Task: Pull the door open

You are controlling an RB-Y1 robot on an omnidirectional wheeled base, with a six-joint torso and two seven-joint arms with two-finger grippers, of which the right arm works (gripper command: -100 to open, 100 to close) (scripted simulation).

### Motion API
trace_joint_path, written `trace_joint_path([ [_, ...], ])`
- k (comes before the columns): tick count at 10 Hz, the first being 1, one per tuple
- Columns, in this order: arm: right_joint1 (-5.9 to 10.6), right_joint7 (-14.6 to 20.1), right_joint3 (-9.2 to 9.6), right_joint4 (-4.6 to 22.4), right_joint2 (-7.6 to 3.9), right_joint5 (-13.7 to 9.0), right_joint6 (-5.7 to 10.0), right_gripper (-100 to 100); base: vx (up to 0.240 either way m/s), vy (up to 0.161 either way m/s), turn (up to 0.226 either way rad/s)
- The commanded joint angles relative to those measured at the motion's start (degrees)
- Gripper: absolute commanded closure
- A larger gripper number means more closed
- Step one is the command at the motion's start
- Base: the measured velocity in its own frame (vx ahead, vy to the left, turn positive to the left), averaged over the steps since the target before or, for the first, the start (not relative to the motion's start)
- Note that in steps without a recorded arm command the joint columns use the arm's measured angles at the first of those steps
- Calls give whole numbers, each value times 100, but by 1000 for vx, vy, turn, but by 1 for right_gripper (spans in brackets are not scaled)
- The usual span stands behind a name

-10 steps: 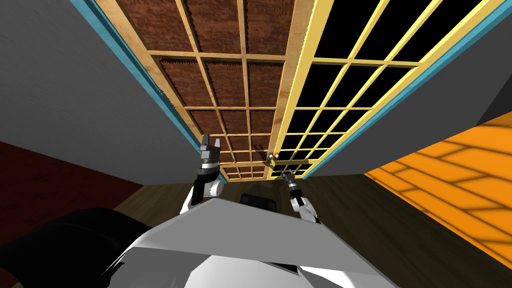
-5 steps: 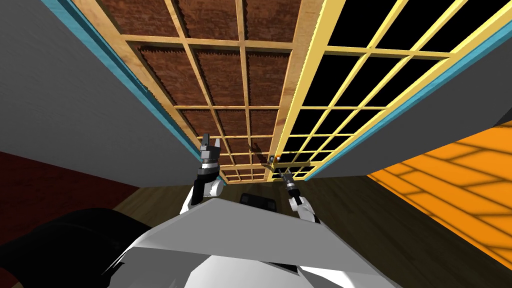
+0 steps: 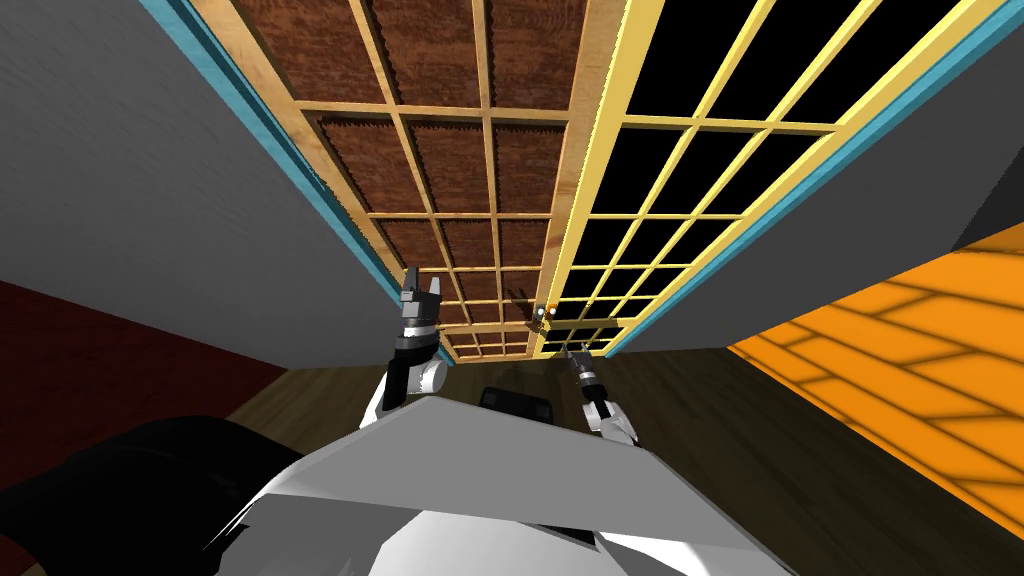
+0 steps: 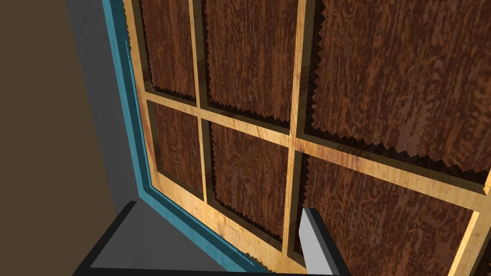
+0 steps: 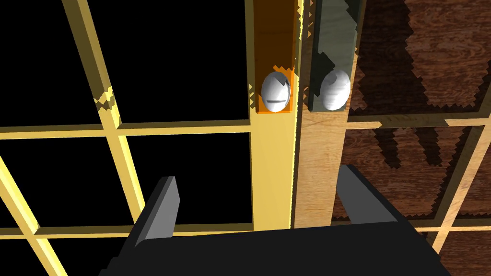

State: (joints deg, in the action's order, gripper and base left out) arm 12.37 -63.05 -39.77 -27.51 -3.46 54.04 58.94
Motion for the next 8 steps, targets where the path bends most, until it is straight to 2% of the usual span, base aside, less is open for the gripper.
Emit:
trace_joint_path([
  [1,86,-120,-55,226,-69,-47,59,-100,-65,-18,-6],
  [2,-40,-175,-184,224,-139,-130,11,-100,-125,-41,54],
  [4,-56,-183,-201,223,-148,-141,4,-100,-103,-53,16],
  [5,-175,-244,-337,217,-208,-232,-47,-100,-102,-63,67],
  [6,-175,-244,-337,217,-208,-232,-47,-100,-117,-62,38],
  [7,-280,-301,-463,210,-259,-317,-96,-100,-134,-49,81],
  [8,-280,-301,-463,201,-259,-317,-96,-100,-128,-49,29],
])
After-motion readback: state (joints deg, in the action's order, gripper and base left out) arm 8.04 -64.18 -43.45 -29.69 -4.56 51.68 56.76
